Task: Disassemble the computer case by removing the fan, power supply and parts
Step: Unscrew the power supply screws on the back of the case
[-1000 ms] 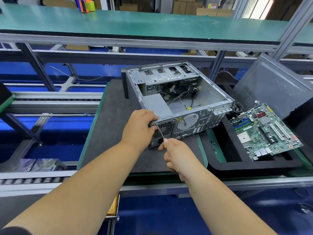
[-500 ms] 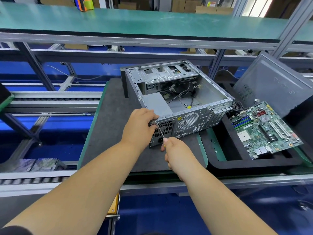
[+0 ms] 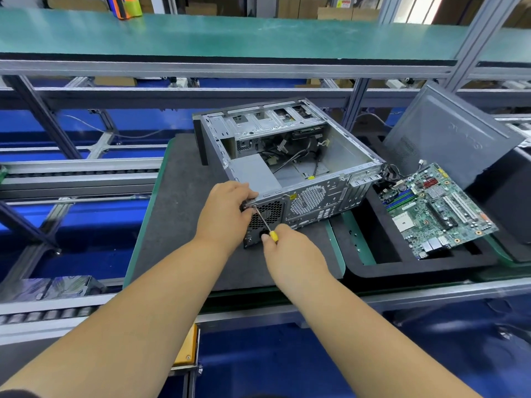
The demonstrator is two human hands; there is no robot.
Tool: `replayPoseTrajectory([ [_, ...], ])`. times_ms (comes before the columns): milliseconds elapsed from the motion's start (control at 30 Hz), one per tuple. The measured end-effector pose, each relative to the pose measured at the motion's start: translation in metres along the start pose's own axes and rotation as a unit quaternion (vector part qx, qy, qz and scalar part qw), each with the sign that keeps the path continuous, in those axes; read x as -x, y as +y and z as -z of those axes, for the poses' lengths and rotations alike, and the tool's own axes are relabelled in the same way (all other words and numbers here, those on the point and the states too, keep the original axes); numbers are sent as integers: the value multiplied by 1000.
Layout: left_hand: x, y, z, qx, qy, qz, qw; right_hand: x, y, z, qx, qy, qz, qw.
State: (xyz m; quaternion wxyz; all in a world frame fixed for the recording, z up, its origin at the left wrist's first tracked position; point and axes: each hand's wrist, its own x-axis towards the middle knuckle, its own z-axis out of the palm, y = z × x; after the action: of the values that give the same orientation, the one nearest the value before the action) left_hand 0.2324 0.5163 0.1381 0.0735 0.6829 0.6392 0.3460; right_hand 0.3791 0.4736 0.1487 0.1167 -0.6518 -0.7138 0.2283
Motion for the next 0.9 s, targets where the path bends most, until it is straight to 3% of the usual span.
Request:
replayPoseTrajectory([
  [67,1,1,0,3,3,3,1000,-3,5,7,-229,-64,-80,968],
  [167,1,1,0,6,4,7,1000,-8,15,15,-562,-185,-193,783],
  [233,1,1,1,2,2,7,1000,-8,22,16,-676,-255,-191,664],
  [267,0,1,1,2,2,6,1000,-8,25,14,-707,-274,-183,625],
  [333,1,1,1,3,3,7,1000,-7,26,8,-739,-288,-167,586],
  [400,2,1,1,3,5,8,1000,-5,25,3,-751,-286,-160,574],
  [467,2,1,0,1,5,5,1000,-5,23,-2,-752,-270,-156,581],
  [533,2,1,-1,2,4,5,1000,-5,19,-5,-733,-240,-152,618],
  [600,1,0,-1,4,2,7,1000,-5,14,-7,-678,-196,-145,694],
  [700,2,-1,-1,6,-1,9,1000,-2,6,-7,-495,-113,-120,853],
  [767,2,-1,-2,9,1,9,1000,0,5,-7,-400,-78,-92,908],
  [900,1,-2,-1,12,-1,9,1000,3,5,-1,-172,-17,-6,985],
])
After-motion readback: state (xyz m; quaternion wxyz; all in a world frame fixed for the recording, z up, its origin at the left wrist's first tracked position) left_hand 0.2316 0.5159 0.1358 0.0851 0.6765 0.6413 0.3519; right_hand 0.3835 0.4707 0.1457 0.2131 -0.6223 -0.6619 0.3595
